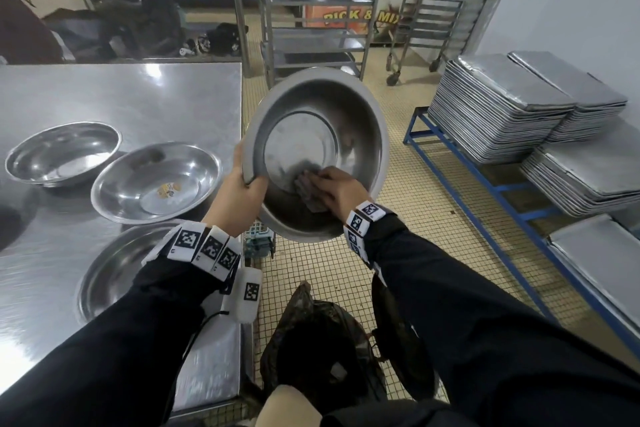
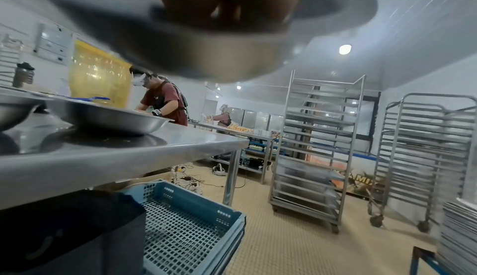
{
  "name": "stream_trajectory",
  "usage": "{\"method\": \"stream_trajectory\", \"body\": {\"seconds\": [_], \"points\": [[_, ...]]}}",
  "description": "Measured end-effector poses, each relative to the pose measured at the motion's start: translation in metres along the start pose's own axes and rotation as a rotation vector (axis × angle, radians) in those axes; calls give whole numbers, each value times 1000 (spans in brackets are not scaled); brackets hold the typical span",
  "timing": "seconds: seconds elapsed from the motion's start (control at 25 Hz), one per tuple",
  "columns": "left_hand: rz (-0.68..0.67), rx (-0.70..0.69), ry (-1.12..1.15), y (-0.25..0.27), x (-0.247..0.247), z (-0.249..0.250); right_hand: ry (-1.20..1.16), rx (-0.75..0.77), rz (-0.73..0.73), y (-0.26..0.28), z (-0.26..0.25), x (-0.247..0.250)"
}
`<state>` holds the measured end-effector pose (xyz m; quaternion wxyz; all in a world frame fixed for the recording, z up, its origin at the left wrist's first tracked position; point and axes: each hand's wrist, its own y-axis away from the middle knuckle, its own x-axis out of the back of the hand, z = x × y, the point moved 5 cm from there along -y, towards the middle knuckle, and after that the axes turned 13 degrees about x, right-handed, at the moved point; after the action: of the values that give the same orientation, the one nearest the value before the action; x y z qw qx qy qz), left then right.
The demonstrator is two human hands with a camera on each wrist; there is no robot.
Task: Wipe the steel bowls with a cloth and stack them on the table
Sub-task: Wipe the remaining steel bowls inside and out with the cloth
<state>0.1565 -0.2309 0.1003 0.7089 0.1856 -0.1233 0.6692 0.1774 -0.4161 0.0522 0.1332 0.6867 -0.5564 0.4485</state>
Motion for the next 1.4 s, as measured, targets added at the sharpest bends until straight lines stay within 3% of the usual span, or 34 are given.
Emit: {"method": "stream_trajectory", "body": {"seconds": [0.08, 0.2, 0.28, 0.44, 0.52, 0.64, 0.72, 0.8, 0.92, 1.08, 1.2, 1.28, 1.4], "points": [[6, -11, 11, -3, 1, 6, 289, 104, -126, 7, 0, -7], [16, -23, 29, -8, 1, 5, 102, 219, -68, 14, -5, -11], [34, -15, 13, -11, -1, -2, 96, 272, -135, 19, -4, -13], [-3, 6, -8, -10, -5, -14, 173, 214, -233, 37, 12, -7], [23, 20, -46, -10, -4, -16, 166, 124, -145, 41, 18, 7], [50, 47, -39, -10, 0, -16, 175, -79, 140, 26, 22, 33], [42, 36, -37, -9, -2, -16, 172, -173, 206, 13, 24, 34], [23, 27, -5, -8, -5, -17, 99, -206, 133, 6, 24, 14], [10, 14, 44, -7, -8, -17, -23, -84, 21, 15, 9, -22], [41, 47, 127, -7, -4, -27, 70, 39, -108, 31, -13, -35], [73, 120, 222, -4, -4, -40, 114, 59, -71, 51, -21, -26], [92, 178, 295, 1, -5, -47, 60, -29, 24, 70, -24, -17], [143, 282, 411, 13, -1, -59, -97, -364, 246, 99, -25, -3]]}}
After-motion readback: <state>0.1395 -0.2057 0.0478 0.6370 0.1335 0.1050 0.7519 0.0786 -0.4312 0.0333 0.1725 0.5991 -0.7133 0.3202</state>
